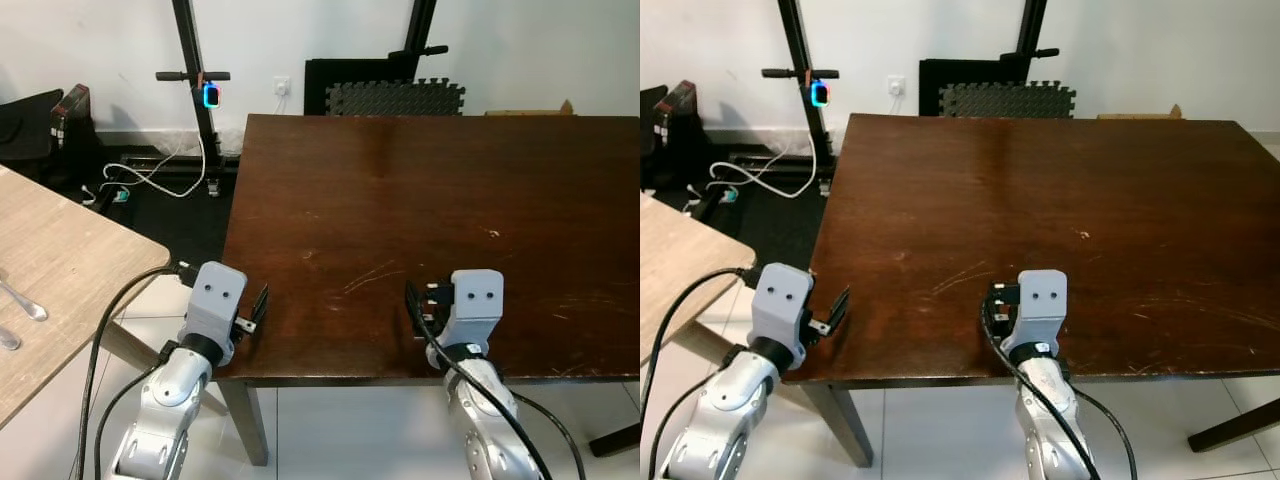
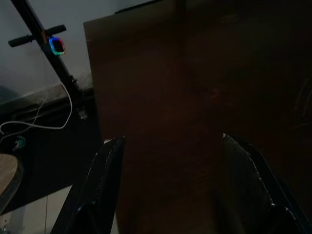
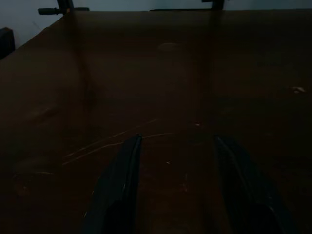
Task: Setting the table
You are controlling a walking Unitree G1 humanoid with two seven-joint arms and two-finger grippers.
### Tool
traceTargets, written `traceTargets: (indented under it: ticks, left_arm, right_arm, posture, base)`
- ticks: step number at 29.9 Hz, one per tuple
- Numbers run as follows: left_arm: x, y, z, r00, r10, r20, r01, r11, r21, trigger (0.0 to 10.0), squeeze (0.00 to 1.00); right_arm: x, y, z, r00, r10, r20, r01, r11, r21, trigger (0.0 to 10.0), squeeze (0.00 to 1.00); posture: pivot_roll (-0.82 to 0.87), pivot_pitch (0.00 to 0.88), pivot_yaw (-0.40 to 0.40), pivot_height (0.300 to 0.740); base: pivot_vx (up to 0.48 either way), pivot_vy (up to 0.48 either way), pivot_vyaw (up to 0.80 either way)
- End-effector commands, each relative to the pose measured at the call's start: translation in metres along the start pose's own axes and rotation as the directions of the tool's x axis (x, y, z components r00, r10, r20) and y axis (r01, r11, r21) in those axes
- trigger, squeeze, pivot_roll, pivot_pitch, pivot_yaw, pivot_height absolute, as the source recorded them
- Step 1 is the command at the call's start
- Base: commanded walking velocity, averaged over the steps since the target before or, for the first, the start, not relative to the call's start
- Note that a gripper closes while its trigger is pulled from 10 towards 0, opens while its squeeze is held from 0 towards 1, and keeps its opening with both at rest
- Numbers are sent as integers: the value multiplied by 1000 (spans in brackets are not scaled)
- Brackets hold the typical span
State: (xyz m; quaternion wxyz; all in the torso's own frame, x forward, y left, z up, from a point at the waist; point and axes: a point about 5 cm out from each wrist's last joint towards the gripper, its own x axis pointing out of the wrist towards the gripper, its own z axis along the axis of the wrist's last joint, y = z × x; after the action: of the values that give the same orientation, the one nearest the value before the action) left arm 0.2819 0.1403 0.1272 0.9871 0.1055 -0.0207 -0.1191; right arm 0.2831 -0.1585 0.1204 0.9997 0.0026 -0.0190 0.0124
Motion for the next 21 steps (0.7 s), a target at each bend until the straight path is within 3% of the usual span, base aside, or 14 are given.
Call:
traceTargets:
  ticks: [1, 11, 21]
  left_arm:
    - [-3, -1, -3, 1000, -8, -19, 8, 1000, 10, 10000, 0]
    - [-4, 0, -4, 1000, -7, -28, 7, 1000, 11, 10000, 0]
    - [-4, -1, -5, 1000, -7, -31, 8, 1000, 11, 10000, 0]
  right_arm:
    - [-2, -1, -5, 1000, -8, -19, 8, 1000, 1, 10000, 0]
    - [-2, 0, -5, 1000, 1, -22, -1, 1000, 14, 10000, 0]
    - [-2, -2, -6, 999, -11, -33, 13, 999, 34, 10000, 0]
  posture:
    - [-51, 32, 51, 740]
    - [-50, 34, 53, 740]
    - [-51, 34, 53, 740]
  base:
    - [0, 0, 0]
    - [0, 0, 0]
    - [0, 0, 800]
